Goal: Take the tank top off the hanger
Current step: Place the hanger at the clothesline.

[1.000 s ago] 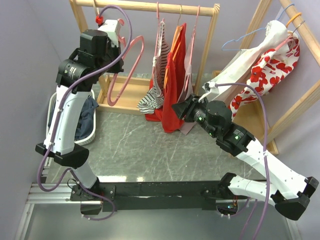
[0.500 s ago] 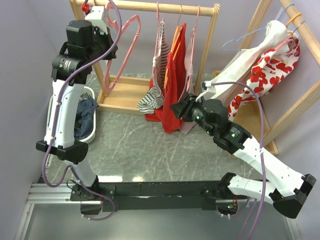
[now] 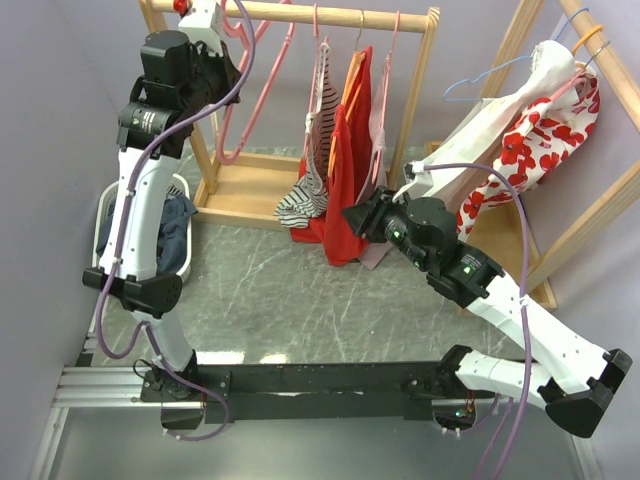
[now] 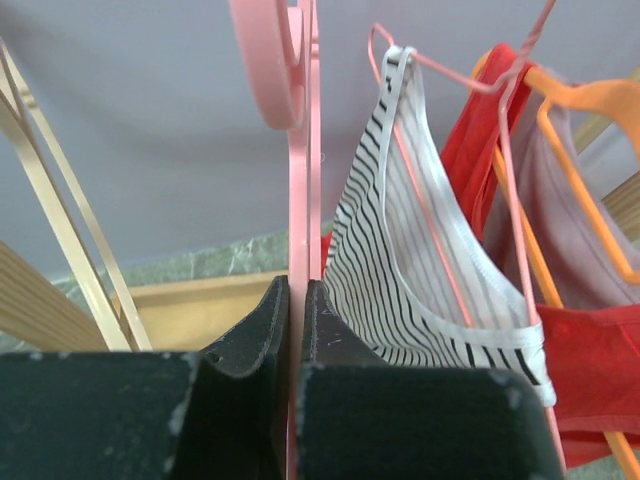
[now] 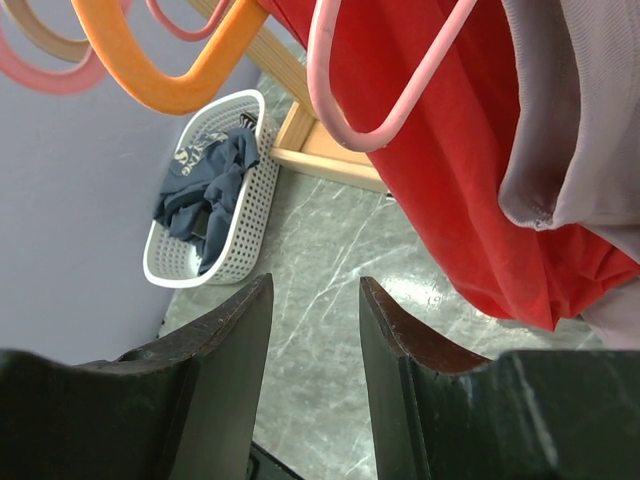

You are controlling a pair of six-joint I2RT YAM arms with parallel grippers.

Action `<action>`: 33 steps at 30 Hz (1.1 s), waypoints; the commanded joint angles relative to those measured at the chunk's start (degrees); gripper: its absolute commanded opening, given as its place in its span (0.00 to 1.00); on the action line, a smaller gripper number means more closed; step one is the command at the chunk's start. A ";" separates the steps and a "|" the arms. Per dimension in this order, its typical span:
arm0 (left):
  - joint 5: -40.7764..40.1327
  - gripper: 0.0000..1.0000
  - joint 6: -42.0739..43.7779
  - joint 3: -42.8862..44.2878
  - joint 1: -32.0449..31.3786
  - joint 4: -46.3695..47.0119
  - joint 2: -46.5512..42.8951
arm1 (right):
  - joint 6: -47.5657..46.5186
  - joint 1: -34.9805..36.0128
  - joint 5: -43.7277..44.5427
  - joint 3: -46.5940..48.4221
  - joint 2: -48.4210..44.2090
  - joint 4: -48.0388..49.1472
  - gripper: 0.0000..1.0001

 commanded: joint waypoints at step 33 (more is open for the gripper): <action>5.77 0.20 -0.17 -1.22 4.76 3.97 5.73 | 0.41 -2.22 -3.05 0.01 1.48 3.13 0.48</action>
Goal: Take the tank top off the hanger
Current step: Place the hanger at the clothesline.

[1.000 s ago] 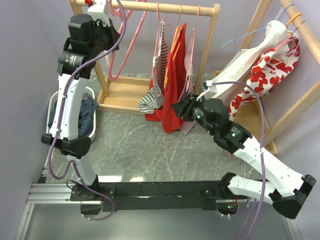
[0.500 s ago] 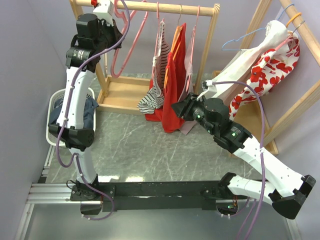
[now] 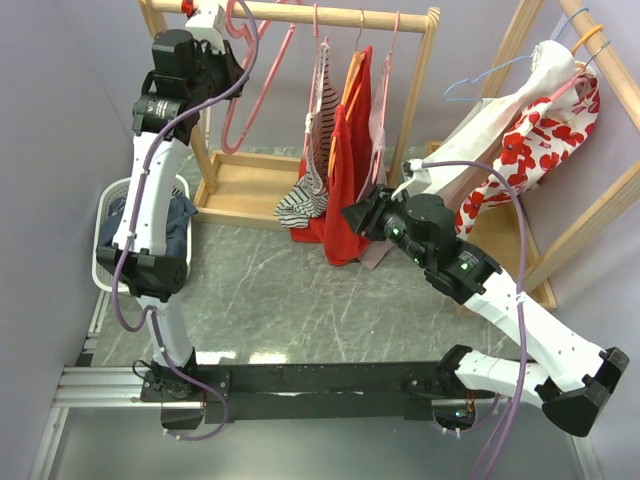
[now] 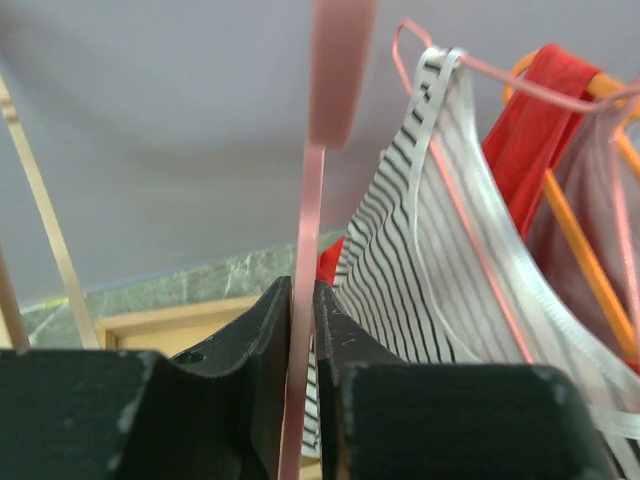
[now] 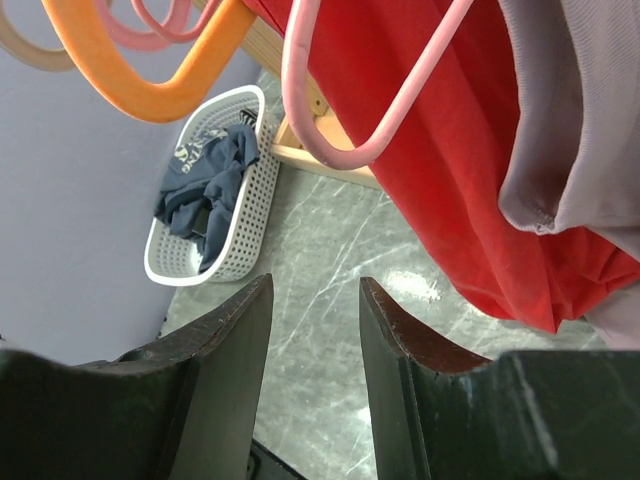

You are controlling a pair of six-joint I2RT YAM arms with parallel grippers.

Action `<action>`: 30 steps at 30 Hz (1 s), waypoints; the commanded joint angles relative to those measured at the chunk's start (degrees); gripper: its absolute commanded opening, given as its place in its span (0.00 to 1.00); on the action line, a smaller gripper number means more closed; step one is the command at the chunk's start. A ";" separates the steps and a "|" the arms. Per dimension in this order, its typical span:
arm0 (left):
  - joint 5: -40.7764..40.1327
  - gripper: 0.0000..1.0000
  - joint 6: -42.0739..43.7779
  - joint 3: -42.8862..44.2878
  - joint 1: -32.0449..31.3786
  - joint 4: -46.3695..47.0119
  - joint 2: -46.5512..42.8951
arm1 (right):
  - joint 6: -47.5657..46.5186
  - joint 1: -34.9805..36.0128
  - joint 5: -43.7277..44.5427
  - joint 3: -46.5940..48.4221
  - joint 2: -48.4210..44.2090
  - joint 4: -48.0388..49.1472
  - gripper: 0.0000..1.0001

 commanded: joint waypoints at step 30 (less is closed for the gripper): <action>-0.71 0.99 -6.78 -34.42 0.15 12.14 -34.73 | 0.41 -0.78 1.02 -0.58 -0.08 3.25 0.48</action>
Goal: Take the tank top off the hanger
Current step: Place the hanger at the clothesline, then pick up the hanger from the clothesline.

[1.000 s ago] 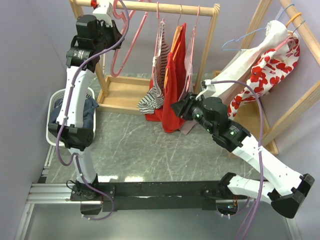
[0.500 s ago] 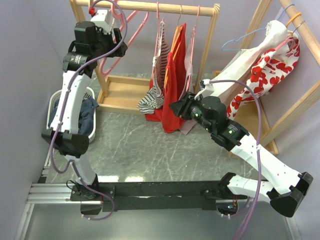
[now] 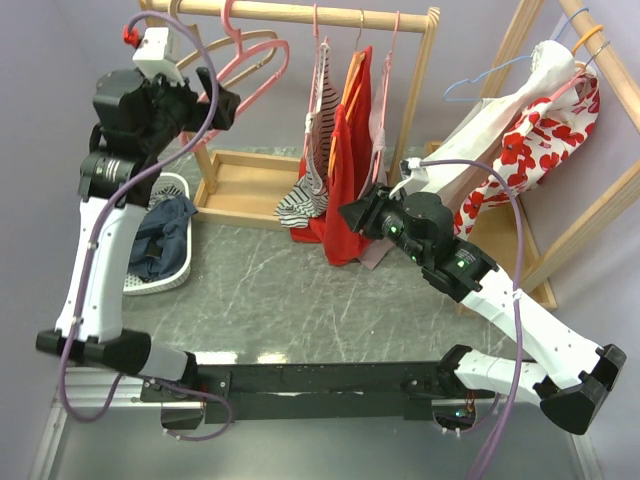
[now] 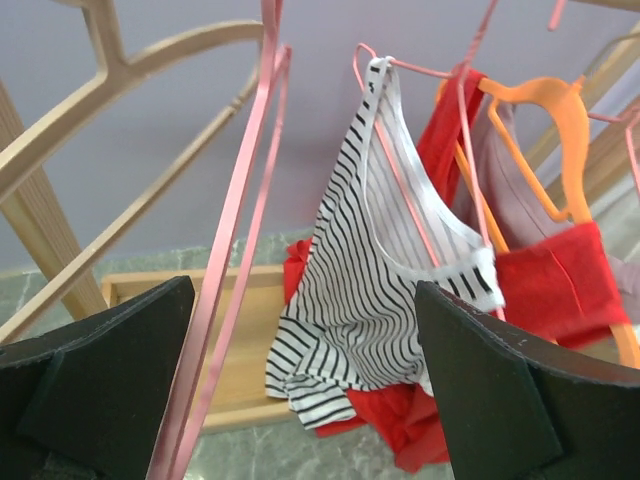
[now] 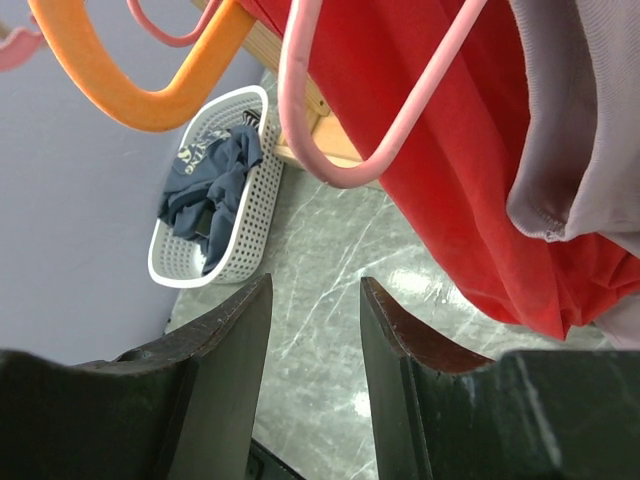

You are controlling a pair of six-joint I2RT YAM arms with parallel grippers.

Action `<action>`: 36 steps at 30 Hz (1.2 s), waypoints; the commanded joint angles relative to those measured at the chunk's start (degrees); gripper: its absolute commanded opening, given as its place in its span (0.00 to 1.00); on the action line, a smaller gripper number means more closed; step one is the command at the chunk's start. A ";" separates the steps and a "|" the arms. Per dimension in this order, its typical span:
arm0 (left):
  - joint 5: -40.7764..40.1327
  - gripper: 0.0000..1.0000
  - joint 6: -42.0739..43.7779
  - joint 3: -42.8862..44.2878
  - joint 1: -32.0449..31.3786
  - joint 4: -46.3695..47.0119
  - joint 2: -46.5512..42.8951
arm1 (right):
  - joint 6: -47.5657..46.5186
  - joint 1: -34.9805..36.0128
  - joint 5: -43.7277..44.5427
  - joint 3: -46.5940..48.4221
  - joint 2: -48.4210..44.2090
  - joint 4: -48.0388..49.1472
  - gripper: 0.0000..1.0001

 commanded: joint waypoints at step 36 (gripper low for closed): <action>-11.96 0.84 -9.16 -11.40 -20.77 22.40 7.17 | -0.67 -0.53 4.89 -0.14 -2.82 1.26 0.51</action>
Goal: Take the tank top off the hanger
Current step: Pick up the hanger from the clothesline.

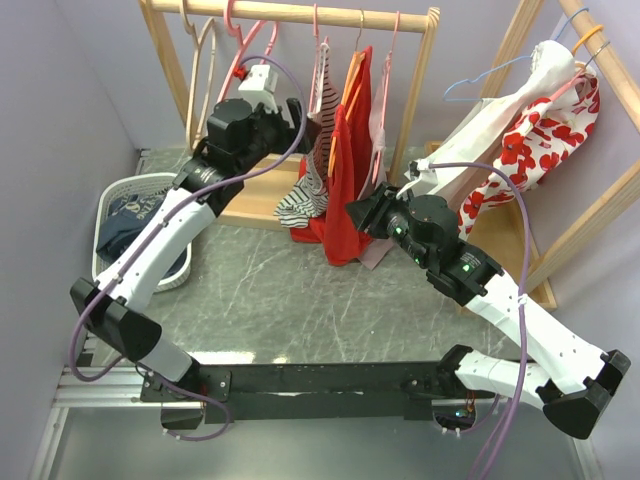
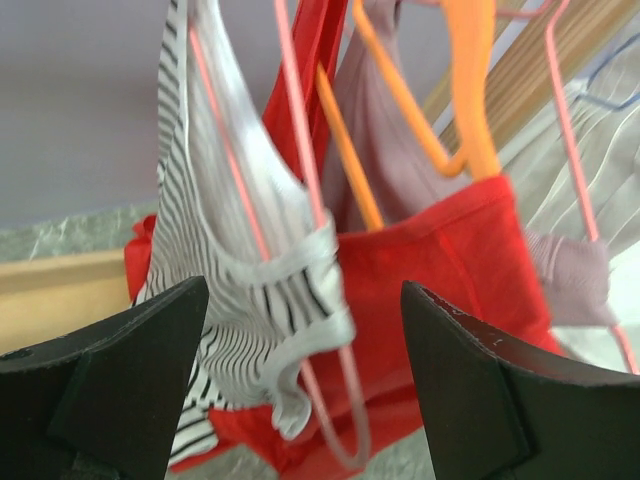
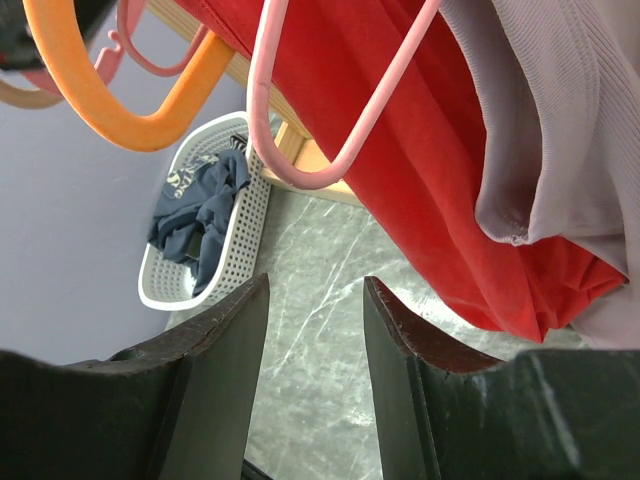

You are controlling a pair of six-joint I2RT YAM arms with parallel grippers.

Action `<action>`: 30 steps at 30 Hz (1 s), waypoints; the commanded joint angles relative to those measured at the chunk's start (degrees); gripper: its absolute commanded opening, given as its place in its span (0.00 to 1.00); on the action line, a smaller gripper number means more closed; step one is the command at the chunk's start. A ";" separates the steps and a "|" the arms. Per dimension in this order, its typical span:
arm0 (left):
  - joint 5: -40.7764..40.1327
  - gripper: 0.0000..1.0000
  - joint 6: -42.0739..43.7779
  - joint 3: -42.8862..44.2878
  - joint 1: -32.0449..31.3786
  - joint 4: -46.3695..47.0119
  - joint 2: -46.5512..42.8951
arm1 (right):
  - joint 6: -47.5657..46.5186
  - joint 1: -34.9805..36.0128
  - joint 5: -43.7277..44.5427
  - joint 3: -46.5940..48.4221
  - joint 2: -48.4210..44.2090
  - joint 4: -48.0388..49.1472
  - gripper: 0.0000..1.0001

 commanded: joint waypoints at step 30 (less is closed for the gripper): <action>-20.42 0.01 7.27 5.24 -5.50 -1.82 -1.06 | -0.45 -0.93 -0.39 0.69 -0.69 1.08 0.52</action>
